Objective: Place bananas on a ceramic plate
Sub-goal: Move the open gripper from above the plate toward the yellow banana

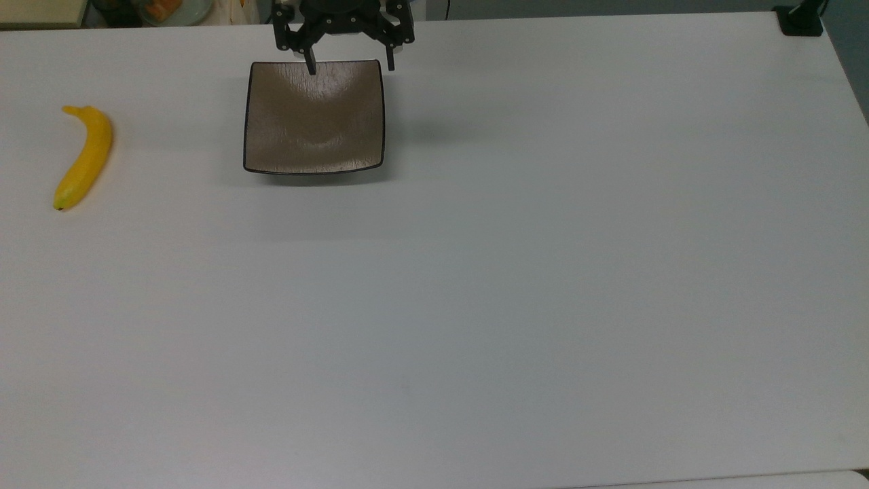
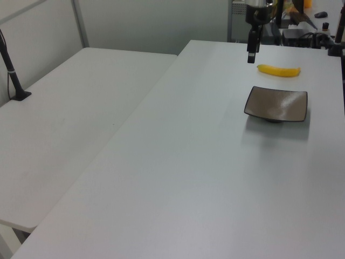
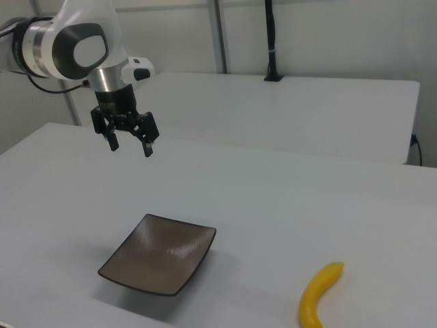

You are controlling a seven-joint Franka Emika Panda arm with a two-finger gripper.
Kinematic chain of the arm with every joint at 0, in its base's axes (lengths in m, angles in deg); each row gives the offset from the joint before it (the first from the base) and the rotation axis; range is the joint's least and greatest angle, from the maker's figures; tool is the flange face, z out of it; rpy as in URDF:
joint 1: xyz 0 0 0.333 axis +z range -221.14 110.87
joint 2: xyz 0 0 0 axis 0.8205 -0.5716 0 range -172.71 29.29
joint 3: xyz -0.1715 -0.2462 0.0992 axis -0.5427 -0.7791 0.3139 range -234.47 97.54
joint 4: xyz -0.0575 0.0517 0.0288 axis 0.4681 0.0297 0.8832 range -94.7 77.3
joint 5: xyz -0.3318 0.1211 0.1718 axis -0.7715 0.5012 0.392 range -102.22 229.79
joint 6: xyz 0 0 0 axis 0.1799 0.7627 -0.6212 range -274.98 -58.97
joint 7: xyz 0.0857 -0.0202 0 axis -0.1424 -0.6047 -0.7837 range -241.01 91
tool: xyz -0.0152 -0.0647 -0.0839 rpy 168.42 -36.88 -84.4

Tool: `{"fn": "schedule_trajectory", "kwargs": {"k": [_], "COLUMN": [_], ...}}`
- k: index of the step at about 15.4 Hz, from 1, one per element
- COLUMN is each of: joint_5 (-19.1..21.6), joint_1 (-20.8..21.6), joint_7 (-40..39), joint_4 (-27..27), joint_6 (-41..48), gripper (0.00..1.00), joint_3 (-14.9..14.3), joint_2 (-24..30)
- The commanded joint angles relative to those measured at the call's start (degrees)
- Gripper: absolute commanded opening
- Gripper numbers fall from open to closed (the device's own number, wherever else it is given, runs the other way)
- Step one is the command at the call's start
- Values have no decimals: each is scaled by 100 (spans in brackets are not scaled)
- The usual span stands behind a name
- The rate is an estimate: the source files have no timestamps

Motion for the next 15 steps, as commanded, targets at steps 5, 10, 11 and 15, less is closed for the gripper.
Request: {"fn": "schedule_trajectory", "kwargs": {"k": [5, 10, 11, 15], "joint_5": [-379, -406, -406, -449], "joint_1": [10, 1, -8, -34], "joint_7": [-23, -242, -365, -1120], "joint_4": [-184, -184, -184, -184], "joint_6": [-530, -1206, -1286, -1567], "gripper": [100, 100, 100, 100], "joint_3": [-309, -898, -1047, -1584], "joint_2": [35, -290, -351, -632]}}
